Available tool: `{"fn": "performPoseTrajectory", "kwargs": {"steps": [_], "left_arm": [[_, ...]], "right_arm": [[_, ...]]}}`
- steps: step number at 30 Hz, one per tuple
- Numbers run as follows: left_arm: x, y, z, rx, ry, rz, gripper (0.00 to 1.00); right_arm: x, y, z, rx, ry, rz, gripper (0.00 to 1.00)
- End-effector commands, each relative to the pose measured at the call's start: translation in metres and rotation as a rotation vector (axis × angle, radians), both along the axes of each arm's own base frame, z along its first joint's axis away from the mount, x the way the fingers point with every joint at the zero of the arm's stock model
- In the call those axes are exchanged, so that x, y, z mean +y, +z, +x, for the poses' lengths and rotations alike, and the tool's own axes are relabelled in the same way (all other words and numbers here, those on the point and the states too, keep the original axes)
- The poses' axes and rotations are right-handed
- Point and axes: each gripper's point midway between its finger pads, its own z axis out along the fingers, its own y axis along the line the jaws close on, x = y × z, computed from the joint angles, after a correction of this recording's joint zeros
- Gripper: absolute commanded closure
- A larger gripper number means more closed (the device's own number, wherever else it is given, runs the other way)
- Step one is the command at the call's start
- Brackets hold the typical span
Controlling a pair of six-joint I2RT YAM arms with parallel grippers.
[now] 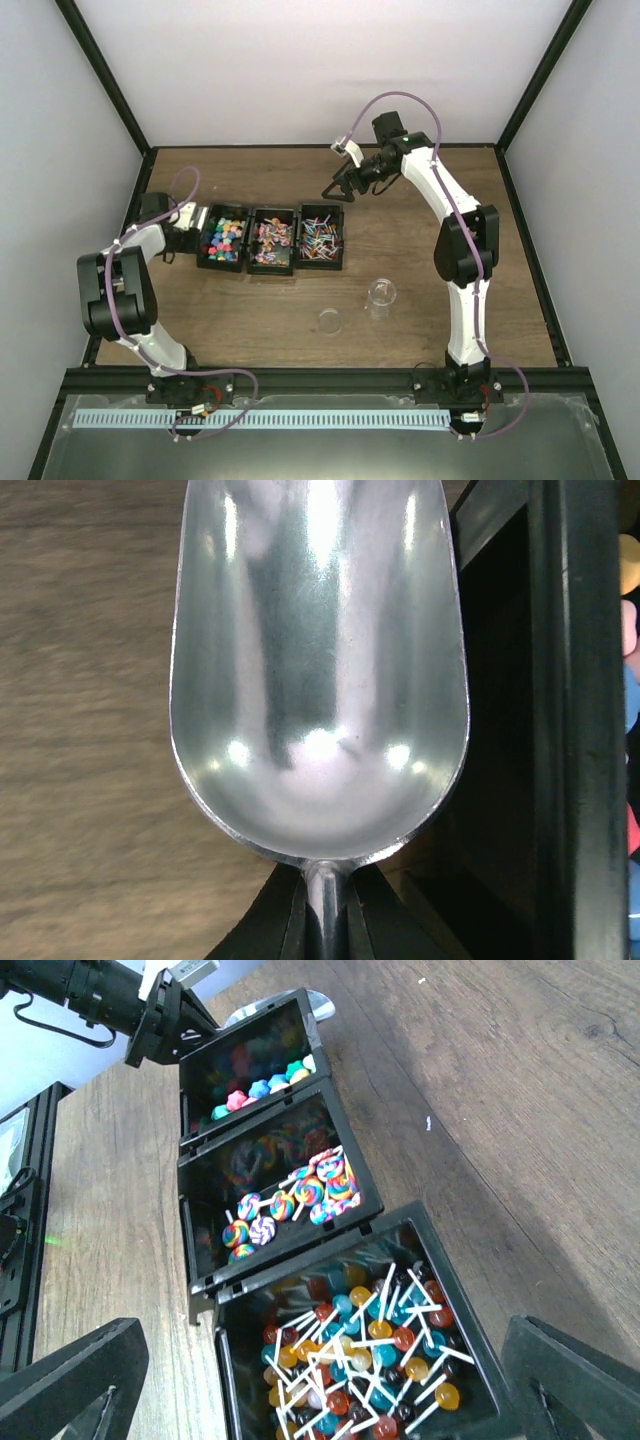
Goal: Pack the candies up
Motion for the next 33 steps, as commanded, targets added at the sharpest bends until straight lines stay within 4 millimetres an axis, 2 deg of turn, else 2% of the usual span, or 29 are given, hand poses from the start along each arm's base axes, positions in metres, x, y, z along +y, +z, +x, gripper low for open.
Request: {"fn": "performPoseTrajectory", "kwargs": {"steps": [1, 4, 7, 12, 13, 15, 17, 18, 20, 22, 25, 28, 33], "left_arm": [[-0.039, 0.006, 0.02, -0.043, -0.111, -0.062, 0.96], [-0.059, 0.005, 0.027, -0.041, -0.153, -0.063, 0.96], [-0.067, 0.009, 0.036, -0.046, -0.132, -0.082, 0.96], [-0.052, 0.021, 0.043, -0.039, -0.05, -0.067, 0.96], [-0.047, 0.022, 0.041, -0.033, -0.036, -0.072, 0.96], [-0.034, 0.026, 0.034, -0.018, -0.002, -0.078, 0.96], [-0.022, 0.031, 0.029, -0.023, 0.008, -0.069, 0.96], [-0.017, 0.036, 0.027, -0.034, 0.001, -0.053, 0.96], [-0.012, 0.042, 0.022, -0.054, -0.013, -0.02, 0.96], [-0.011, 0.049, 0.019, -0.065, -0.017, -0.016, 0.96], [-0.015, 0.061, 0.017, -0.073, -0.015, -0.041, 0.96], [-0.017, 0.076, 0.015, -0.094, -0.02, -0.046, 0.96], [-0.018, 0.092, 0.003, -0.116, -0.04, -0.019, 0.96]], "right_arm": [[-0.004, 0.009, -0.003, -0.017, 0.005, 0.01, 0.0], [-0.006, 0.009, -0.003, -0.011, -0.001, 0.009, 0.0], [-0.006, 0.008, -0.003, -0.002, -0.016, 0.003, 0.01], [-0.019, -0.004, -0.007, -0.009, -0.052, -0.061, 0.02], [-0.026, -0.005, -0.007, -0.006, -0.059, -0.07, 0.02], [-0.052, -0.003, 0.0, 0.036, -0.108, -0.059, 0.02], [-0.092, -0.001, 0.019, 0.065, -0.176, -0.054, 0.02], [-0.104, -0.007, 0.028, 0.086, -0.187, -0.059, 0.02], [-0.118, -0.014, 0.037, 0.12, -0.18, -0.068, 0.03], [-0.115, -0.027, 0.04, 0.156, -0.166, -0.07, 0.05], [-0.1, -0.049, 0.025, 0.22, -0.113, -0.064, 0.05], [-0.086, -0.063, 0.009, 0.291, -0.082, -0.04, 0.02], [-0.083, -0.082, -0.005, 0.423, -0.1, -0.024, 0.04]]}}
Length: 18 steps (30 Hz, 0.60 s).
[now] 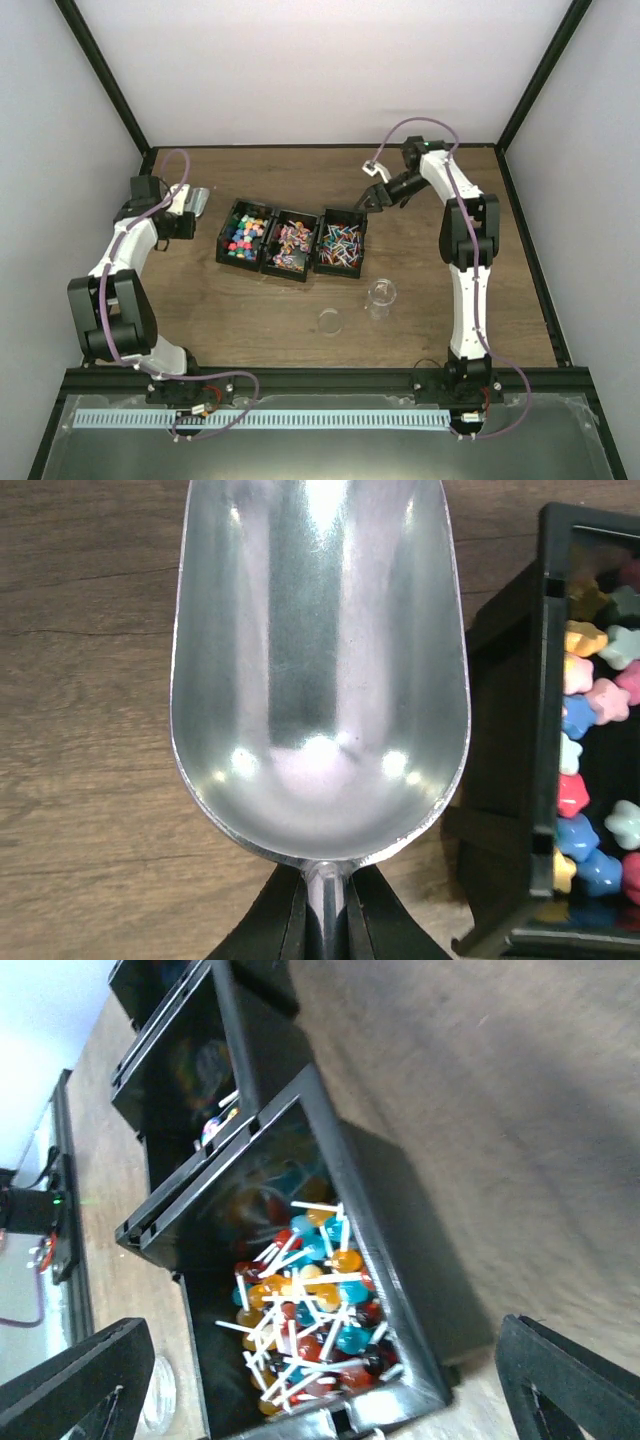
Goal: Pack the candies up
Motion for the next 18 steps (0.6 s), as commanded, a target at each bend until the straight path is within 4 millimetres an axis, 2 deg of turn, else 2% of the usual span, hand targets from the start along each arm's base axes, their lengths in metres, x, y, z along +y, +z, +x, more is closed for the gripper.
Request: {"fn": "performPoseTrajectory", "kwargs": {"steps": [1, 5, 12, 18], "left_arm": [[-0.004, 0.026, -0.008, -0.051, -0.035, 0.019, 0.96], [-0.005, 0.032, -0.014, -0.071, -0.032, 0.02, 0.96], [-0.011, 0.039, -0.023, -0.075, -0.074, 0.02, 0.96], [-0.021, 0.055, -0.046, -0.022, -0.197, 0.053, 0.96]], "right_arm": [[0.005, -0.005, -0.024, 0.119, 0.005, 0.047, 0.05], [0.003, -0.02, -0.043, 0.135, 0.029, 0.04, 0.08], [0.012, -0.015, -0.074, 0.171, 0.076, 0.085, 0.13], [0.019, -0.014, -0.098, 0.198, 0.108, 0.1, 0.13]]}}
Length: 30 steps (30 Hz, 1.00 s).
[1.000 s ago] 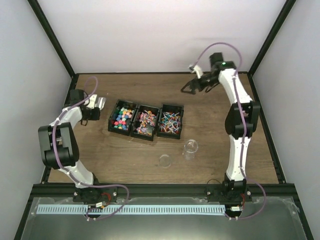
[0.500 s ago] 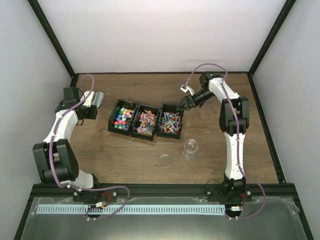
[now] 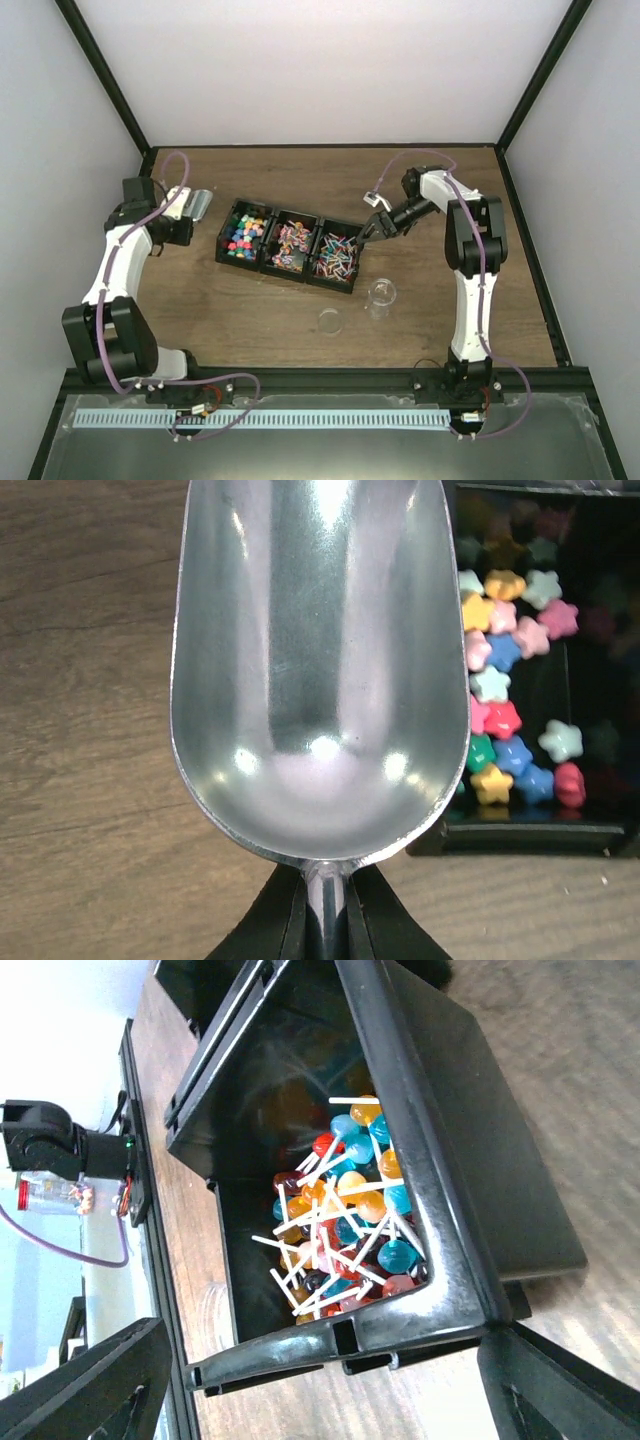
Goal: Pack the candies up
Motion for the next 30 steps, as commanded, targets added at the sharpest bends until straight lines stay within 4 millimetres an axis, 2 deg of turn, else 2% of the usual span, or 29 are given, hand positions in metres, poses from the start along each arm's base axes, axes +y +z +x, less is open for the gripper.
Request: {"fn": "performPoseTrajectory", "kwargs": {"steps": [1, 4, 7, 11, 14, 18, 21, 24, 30], "left_arm": [[-0.012, 0.026, -0.02, 0.019, -0.124, 0.029, 0.96], [-0.019, 0.033, -0.042, 0.102, -0.179, 0.046, 0.96], [-0.028, 0.034, -0.069, 0.197, -0.238, 0.066, 0.96], [-0.04, 0.02, -0.104, 0.363, -0.278, 0.11, 0.96], [-0.045, 0.012, -0.118, 0.488, -0.235, 0.111, 0.96], [-0.046, 0.012, -0.11, 0.533, -0.163, 0.144, 0.96], [-0.055, 0.013, -0.103, 0.535, -0.17, 0.199, 0.96], [-0.066, 0.008, -0.098, 0.556, -0.191, 0.207, 0.96], [-0.07, -0.006, -0.089, 0.608, -0.199, 0.253, 0.96]], "right_arm": [[0.012, 0.021, -0.014, -0.039, 0.033, 0.059, 0.13], [0.004, 0.018, -0.017, -0.019, 0.02, 0.044, 0.12], [-0.012, 0.019, -0.006, -0.008, -0.035, 0.031, 0.09], [-0.031, 0.028, 0.013, -0.059, -0.08, 0.003, 0.07], [-0.034, 0.038, 0.024, -0.095, -0.094, -0.004, 0.07], [-0.032, 0.05, 0.035, -0.12, -0.11, 0.012, 0.07], [-0.031, 0.055, 0.043, -0.145, -0.122, 0.013, 0.07], [-0.032, 0.061, 0.056, -0.19, -0.144, 0.005, 0.07], [-0.029, 0.076, 0.072, -0.225, -0.17, 0.033, 0.07]]}}
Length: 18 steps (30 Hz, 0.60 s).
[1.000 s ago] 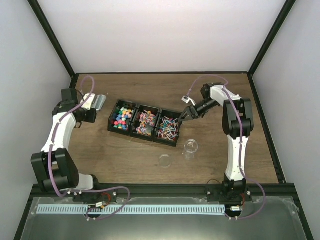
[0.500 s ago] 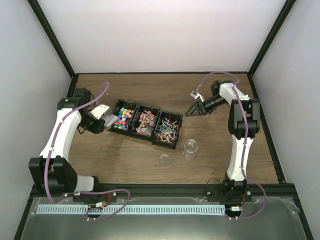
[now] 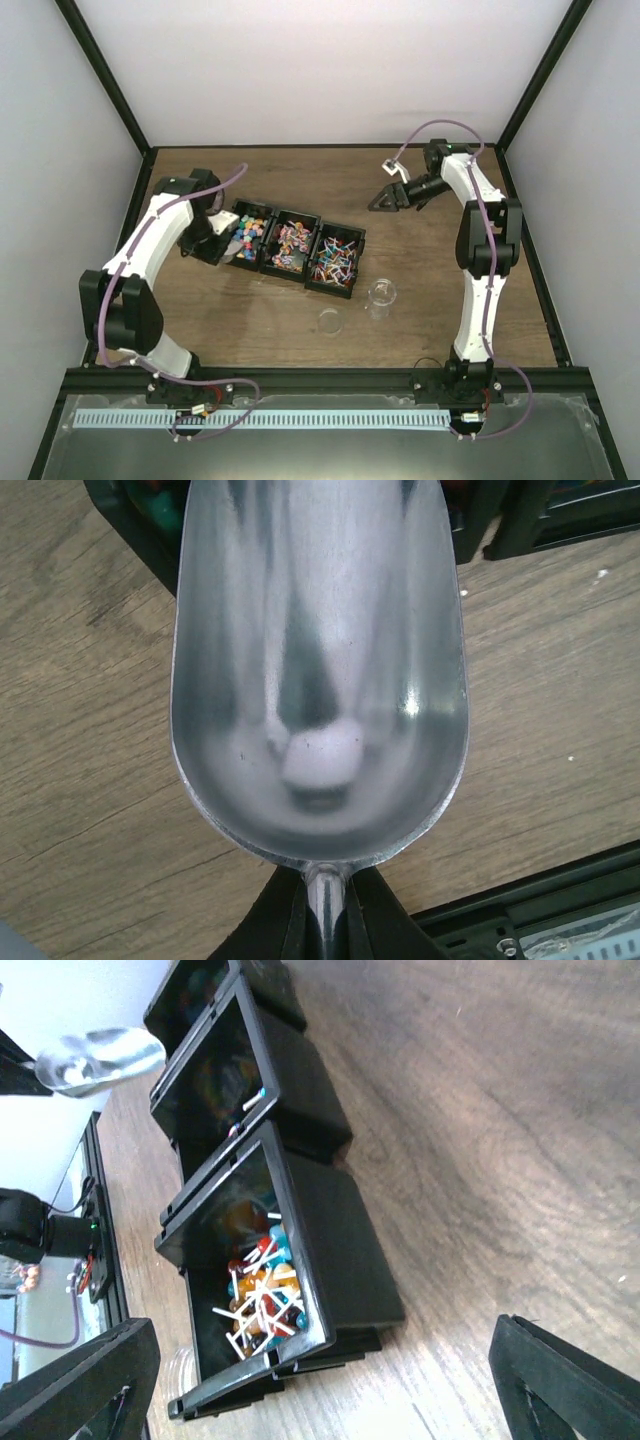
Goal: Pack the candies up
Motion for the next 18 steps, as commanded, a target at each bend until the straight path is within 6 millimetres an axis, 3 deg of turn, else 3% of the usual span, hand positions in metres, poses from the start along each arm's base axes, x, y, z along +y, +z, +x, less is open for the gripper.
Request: {"fn": "performPoseTrajectory", "kwargs": {"steps": [1, 7, 18], "left_arm": [[0.002, -0.006, 0.003, 0.034, 0.017, 0.06, 0.96], [0.004, -0.019, 0.005, 0.062, 0.0, 0.164, 0.96], [0.001, -0.026, 0.03, 0.062, -0.006, 0.233, 0.96]], "right_arm": [[0.005, 0.028, 0.016, -0.075, -0.02, 0.032, 0.07], [0.005, 0.028, 0.014, -0.074, -0.023, 0.031, 0.07], [0.005, 0.027, 0.012, -0.059, -0.033, 0.038, 0.07]]}}
